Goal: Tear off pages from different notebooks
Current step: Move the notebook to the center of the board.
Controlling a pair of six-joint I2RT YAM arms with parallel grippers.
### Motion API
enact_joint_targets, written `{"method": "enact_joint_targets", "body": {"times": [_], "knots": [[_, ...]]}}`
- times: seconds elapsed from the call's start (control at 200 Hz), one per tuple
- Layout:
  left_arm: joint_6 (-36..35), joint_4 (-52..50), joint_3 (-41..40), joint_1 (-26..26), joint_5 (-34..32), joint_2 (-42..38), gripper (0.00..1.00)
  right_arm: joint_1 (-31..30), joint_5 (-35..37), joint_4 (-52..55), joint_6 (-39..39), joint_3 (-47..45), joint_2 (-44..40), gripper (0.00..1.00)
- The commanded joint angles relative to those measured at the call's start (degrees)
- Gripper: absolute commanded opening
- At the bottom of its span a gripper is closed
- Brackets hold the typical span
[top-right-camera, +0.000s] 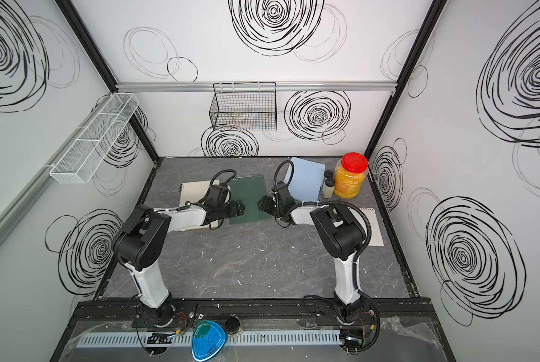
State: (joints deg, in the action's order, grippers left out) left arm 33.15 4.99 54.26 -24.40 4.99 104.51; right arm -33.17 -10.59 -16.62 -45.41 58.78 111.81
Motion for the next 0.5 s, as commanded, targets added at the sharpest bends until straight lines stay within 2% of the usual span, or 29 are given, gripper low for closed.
{"method": "enact_joint_targets", "body": {"times": [0.0, 0.305, 0.495], "knots": [[3.67, 5.37, -4.49, -5.04, 0.17, -5.23, 0.86, -2.16, 0.64, -0.85, -1.92, -6.71, -4.82, 0.69], [11.68, 9.75, -16.4, -20.79, -11.15, -15.71, 0.88, -2.25, 6.25, -5.24, -5.08, -24.66, -18.47, 0.69], [17.66, 13.66, -18.88, -32.27, -17.99, -16.78, 0.89, -1.88, 10.74, -3.26, -6.7, -30.66, -25.15, 0.7]]}}
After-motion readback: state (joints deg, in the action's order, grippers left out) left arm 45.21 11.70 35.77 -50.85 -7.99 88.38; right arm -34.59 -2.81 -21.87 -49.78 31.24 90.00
